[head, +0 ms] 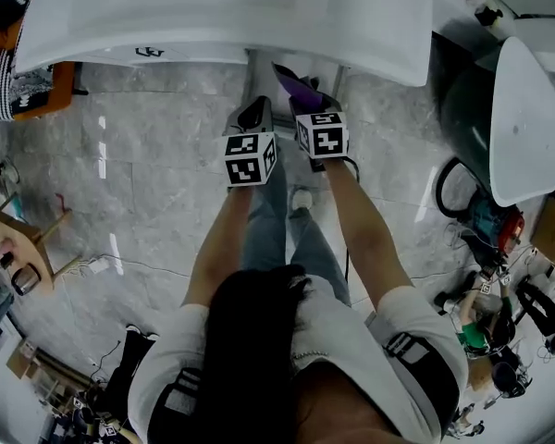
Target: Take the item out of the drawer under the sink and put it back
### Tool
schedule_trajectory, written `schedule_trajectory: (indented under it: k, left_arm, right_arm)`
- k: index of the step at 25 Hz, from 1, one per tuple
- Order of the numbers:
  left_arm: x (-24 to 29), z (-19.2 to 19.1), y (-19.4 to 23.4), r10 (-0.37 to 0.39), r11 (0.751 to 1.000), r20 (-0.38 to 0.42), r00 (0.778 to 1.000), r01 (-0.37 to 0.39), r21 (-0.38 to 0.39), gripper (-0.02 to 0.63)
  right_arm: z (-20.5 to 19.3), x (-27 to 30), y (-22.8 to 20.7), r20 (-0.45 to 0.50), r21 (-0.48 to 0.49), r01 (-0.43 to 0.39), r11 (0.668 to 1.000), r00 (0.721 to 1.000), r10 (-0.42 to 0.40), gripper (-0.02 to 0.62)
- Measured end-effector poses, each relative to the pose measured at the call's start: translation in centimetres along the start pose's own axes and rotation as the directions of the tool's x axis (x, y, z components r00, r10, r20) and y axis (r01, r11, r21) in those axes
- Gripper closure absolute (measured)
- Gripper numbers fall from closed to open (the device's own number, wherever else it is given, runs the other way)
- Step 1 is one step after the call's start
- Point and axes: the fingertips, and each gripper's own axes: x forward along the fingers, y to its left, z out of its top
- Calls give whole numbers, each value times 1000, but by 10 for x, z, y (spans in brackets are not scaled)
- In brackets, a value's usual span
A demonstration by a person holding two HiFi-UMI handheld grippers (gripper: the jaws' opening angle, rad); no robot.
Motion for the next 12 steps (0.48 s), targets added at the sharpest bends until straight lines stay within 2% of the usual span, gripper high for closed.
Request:
schedule_trajectory:
  k: [7,12]
  left_arm:
    - [33,-12,13,-28,1000,-45,999,28,3,603]
    - [55,-16,16,-19,1000,-104,994,18,-13,603]
  right_arm:
    - [-10,47,-16,-102,-61,16,998,995,-22,411]
    - [-13,63,-22,-130,-48,11,999,991,-17,408]
